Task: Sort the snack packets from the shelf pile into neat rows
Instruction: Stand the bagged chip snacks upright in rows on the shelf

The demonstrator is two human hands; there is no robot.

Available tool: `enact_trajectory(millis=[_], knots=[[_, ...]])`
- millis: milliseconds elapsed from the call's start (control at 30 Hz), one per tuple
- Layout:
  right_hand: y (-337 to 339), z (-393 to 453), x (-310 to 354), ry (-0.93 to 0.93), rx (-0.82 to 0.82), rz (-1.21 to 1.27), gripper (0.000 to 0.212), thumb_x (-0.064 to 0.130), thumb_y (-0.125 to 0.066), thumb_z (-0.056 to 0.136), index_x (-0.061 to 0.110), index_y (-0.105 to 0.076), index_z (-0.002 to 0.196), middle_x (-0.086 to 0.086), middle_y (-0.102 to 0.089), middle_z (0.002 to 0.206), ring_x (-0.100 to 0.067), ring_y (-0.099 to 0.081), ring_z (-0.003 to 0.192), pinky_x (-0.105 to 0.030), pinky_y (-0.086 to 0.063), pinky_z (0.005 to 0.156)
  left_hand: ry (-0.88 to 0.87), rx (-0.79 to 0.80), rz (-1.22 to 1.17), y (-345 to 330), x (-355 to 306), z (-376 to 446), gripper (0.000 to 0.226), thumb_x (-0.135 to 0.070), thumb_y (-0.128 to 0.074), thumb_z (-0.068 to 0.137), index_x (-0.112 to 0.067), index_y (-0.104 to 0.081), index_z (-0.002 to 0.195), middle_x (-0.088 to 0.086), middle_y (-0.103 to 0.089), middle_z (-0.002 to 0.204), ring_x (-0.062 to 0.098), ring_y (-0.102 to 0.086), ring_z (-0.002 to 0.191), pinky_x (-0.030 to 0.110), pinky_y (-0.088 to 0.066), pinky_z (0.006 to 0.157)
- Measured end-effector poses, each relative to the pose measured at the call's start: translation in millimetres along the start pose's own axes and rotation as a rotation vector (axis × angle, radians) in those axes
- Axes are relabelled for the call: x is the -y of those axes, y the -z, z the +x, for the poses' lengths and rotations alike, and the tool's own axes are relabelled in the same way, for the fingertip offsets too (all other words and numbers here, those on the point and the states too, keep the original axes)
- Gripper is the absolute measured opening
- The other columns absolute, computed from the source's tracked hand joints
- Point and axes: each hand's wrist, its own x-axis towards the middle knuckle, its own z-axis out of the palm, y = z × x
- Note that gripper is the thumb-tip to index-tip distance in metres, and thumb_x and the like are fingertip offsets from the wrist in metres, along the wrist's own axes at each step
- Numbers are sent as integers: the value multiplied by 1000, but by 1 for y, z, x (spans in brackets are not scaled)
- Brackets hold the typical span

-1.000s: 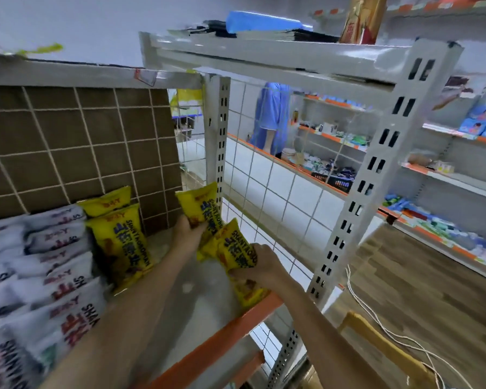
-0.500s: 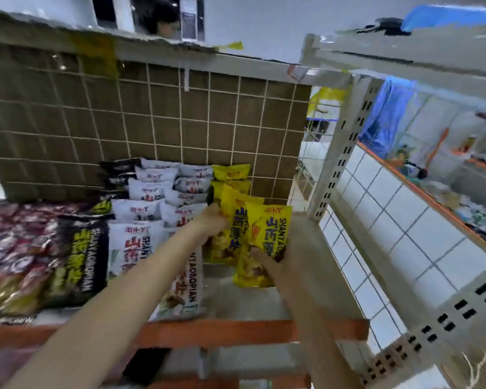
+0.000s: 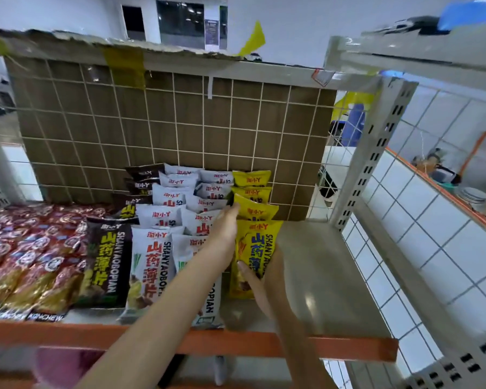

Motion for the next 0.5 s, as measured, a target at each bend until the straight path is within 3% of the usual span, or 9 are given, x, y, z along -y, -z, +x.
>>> enact_trajectory(millis=[67, 133, 167, 200, 267, 300, 400, 500], knots=[[-5, 0, -6, -30, -20, -24, 64, 50, -76, 72, 24, -47, 123, -5, -62, 98, -29, -65, 82, -48, -57, 66, -234, -12, 252, 20, 12, -28, 41, -35, -44, 98, -26, -42, 138, -14, -44, 135, 5, -40, 125, 25, -32, 105], [-10, 0, -8, -18, -49, -57, 68, 57, -73, 73, 30, -41, 126, -5, -59, 104, -32, -62, 90, -52, -54, 74, -597, -126, 617, 50, 36, -57, 44, -36, -42, 99, -26, -38, 141, -21, -33, 141, -7, -25, 131, 9, -20, 106], [-13, -3, -4, 5, -56, -65, 72, 57, -70, 75, 31, -35, 132, -4, -55, 115, -28, -59, 103, -47, -51, 86, -712, -180, 835, 67, 52, -66, 47, -41, -38, 98, -22, -38, 142, -17, -29, 146, -3, -21, 136, 12, -18, 110], [-16, -6, 1, 36, -51, -73, 76, 55, -67, 79, 32, -27, 139, -1, -49, 128, -21, -52, 117, -39, -45, 97, -767, -226, 1035, 83, 72, -65, 53, -47, -32, 97, -19, -38, 142, -8, -27, 150, 7, -19, 141, 25, -17, 114], [-23, -12, 7, 111, -57, -143, 82, 50, -61, 85, 37, -9, 147, 7, -29, 148, -7, -36, 133, -27, -35, 107, -720, -215, 1336, 107, 100, -64, 64, -59, -27, 93, -22, -34, 144, 7, -25, 154, 31, -19, 143, 50, -15, 114], [-26, -14, 10, 149, -84, -220, 84, 50, -58, 86, 40, -2, 148, 8, -20, 151, -5, -31, 135, -27, -35, 108, -711, -212, 1425, 111, 106, -62, 67, -63, -31, 89, -26, -32, 145, 10, -24, 154, 37, -20, 142, 56, -14, 112], [-35, -9, 11, 281, -181, -520, 79, 58, -47, 88, 42, 1, 148, -8, -7, 157, -26, -18, 144, -46, -30, 111, -697, -208, 1555, 111, 108, -53, 83, -66, -43, 71, -32, -29, 146, 9, -24, 154, 39, -19, 141, 66, -11, 108], [-39, 3, 12, 308, -151, -680, 71, 63, -41, 89, 42, -8, 149, -12, -2, 159, -29, -6, 147, -48, -24, 113, -675, -207, 1629, 110, 104, -46, 86, -68, -43, 69, -36, -25, 146, 7, -27, 154, 38, -21, 140, 69, -6, 106]])
